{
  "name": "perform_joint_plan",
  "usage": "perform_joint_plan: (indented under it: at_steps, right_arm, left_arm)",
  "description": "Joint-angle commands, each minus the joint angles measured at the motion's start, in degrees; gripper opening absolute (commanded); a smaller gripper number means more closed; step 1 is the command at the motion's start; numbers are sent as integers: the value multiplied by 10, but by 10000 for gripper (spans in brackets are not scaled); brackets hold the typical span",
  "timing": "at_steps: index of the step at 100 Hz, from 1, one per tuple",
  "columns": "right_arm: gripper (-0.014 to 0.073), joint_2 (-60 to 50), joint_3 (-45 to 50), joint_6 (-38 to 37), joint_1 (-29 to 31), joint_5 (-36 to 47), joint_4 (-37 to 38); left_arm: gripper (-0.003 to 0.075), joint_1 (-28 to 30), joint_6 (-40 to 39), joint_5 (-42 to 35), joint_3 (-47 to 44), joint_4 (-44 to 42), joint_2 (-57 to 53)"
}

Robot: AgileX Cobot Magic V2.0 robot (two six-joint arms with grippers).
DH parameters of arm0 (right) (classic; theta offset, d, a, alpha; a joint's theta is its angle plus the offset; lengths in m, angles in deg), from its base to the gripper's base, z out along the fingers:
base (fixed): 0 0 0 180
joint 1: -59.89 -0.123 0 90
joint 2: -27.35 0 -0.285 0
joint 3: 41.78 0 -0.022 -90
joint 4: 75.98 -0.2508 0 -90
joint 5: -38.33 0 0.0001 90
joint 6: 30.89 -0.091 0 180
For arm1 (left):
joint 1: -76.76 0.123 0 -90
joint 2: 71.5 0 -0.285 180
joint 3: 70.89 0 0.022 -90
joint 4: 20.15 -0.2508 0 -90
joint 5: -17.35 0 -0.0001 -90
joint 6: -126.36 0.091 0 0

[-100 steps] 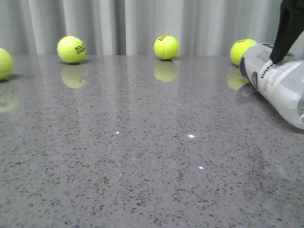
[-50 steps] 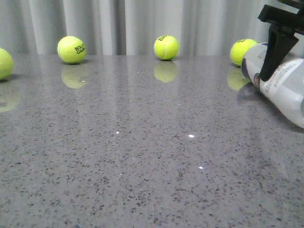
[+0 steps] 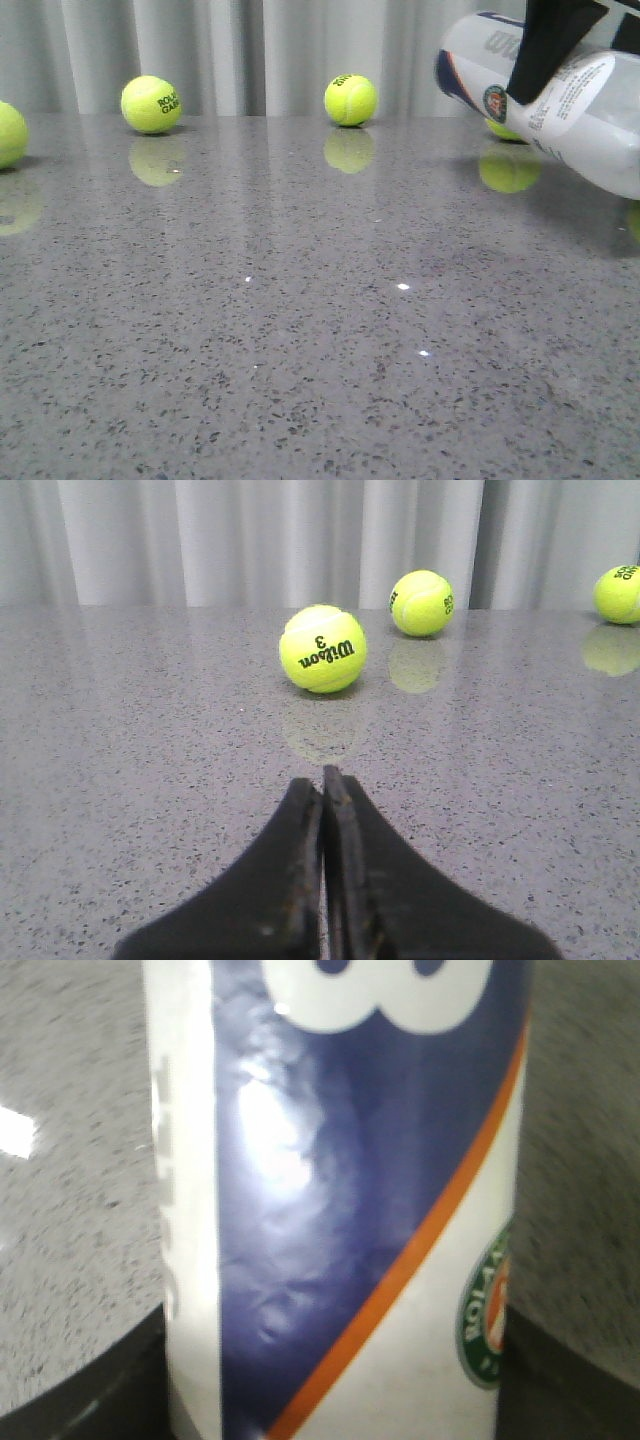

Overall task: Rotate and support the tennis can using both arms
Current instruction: 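Lower the right gripper onto the lying Wilson can and grasp it, then drag the can with the right gripper toward the table center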

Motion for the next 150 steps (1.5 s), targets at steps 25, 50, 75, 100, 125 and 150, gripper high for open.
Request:
perform_joint_plan:
  at_steps: [25,50,75,100,125,150]
  right_arm:
    - [270,10,-72,324,-93,-10,-13]
    - [270,11,-72,551,-136,21,-13]
    - [270,21,-72,604,-139,25,-13]
    - [270,57,-72,604,-139,10,-15]
    - [270,70,-72,604,-139,11,-19]
    - [270,70,-72,604,-139,12,-19]
  left_arm:
    - [-21,0,-2,-44,-27,1,-21]
    - [-21,0,-2,-44,-27,1,-21]
    - [-21,0,-2,-44,-27,1,-21]
    - [-21,0,-2,-44,-27,1,-21]
    - [-21,0,-2,-44,-27,1,-21]
    - [-21,0,-2,-44,-27,1,-21]
